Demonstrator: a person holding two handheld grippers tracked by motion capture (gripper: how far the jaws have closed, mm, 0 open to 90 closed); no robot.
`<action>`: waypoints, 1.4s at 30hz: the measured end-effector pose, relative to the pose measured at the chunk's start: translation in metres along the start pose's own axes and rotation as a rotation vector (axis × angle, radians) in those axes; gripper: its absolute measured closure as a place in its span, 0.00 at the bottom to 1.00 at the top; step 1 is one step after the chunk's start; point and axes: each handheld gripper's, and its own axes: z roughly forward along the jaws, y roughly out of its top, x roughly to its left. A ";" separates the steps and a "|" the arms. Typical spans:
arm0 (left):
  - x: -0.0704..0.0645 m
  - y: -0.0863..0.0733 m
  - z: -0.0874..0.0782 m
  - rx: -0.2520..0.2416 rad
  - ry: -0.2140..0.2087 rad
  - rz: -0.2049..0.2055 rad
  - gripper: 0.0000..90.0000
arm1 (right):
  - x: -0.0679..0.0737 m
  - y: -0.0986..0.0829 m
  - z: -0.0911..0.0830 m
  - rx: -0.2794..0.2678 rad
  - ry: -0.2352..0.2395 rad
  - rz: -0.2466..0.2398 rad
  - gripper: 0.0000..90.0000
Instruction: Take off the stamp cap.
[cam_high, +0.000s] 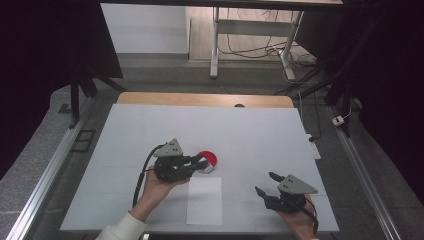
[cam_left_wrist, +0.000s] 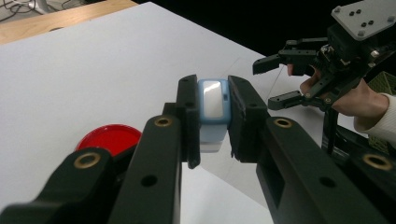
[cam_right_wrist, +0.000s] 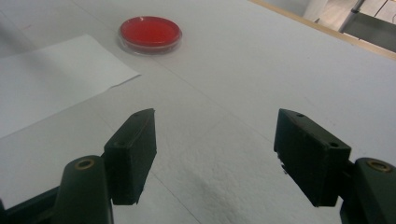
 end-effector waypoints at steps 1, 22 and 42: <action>0.000 0.000 0.000 0.000 0.001 -0.001 0.84 | 0.001 0.001 0.001 -0.003 0.005 0.001 0.33; 0.000 -0.002 0.004 0.005 0.001 -0.009 0.84 | 0.016 0.008 0.013 0.001 0.026 -0.016 0.33; 0.001 -0.003 0.005 0.001 0.011 -0.016 0.84 | 0.041 0.027 0.023 -0.046 0.046 -0.023 0.34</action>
